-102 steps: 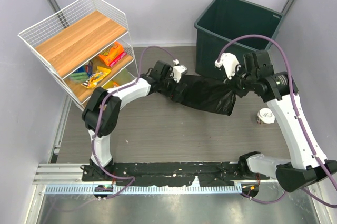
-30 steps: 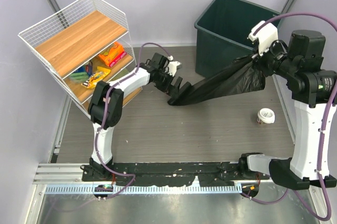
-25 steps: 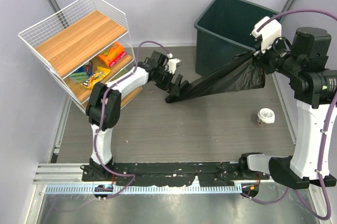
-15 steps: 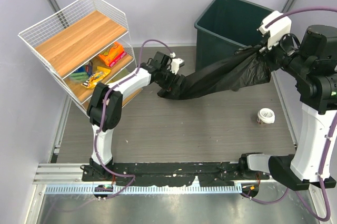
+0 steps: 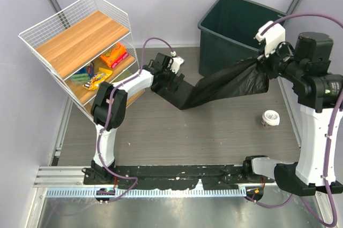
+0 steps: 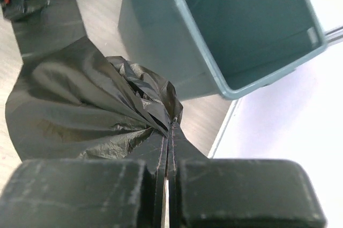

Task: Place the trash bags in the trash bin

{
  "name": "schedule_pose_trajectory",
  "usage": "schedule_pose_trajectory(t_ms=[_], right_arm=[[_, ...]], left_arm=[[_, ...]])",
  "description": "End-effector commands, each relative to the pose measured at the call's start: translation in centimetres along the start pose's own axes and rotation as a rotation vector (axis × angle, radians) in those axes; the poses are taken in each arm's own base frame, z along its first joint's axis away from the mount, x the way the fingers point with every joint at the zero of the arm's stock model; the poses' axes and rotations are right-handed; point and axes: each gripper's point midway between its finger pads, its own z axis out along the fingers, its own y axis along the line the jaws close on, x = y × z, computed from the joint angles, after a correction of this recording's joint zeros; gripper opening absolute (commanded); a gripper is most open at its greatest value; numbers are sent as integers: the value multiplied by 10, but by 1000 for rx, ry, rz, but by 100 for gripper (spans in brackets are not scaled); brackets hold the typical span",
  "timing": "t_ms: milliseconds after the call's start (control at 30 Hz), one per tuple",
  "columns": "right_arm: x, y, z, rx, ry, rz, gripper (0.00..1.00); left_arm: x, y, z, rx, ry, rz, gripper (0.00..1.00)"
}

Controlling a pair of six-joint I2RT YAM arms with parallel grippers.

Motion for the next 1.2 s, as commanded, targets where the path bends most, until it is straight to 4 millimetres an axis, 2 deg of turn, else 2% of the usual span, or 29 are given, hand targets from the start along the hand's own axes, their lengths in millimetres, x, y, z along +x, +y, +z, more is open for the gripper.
schedule_pose_trajectory(t_ms=[0,233,500,633,767,867,933,1133,1167], right_arm=[[11,8,20,-31,0,31,1],[29,23,41,-98,38,62,1],[45,24,49,-91,81,63,2],[63,26,53,-81,137,63,1],[81,28,55,-65,190,56,1],[88,24,49,-28,213,45,2],[91,19,44,3,225,37,2],[102,4,26,101,256,27,1],[108,-5,20,145,279,38,1]], left_arm=[[-40,35,-18,-99,-129,25,92],[-37,65,-15,-145,-90,5,92],[-19,50,-2,-19,-25,-3,92],[-8,38,5,43,5,-13,92],[3,38,14,47,33,-15,91],[11,43,19,26,52,-8,90],[12,44,20,19,52,-5,83],[21,36,16,45,66,-16,45],[23,35,12,45,69,-21,33]])
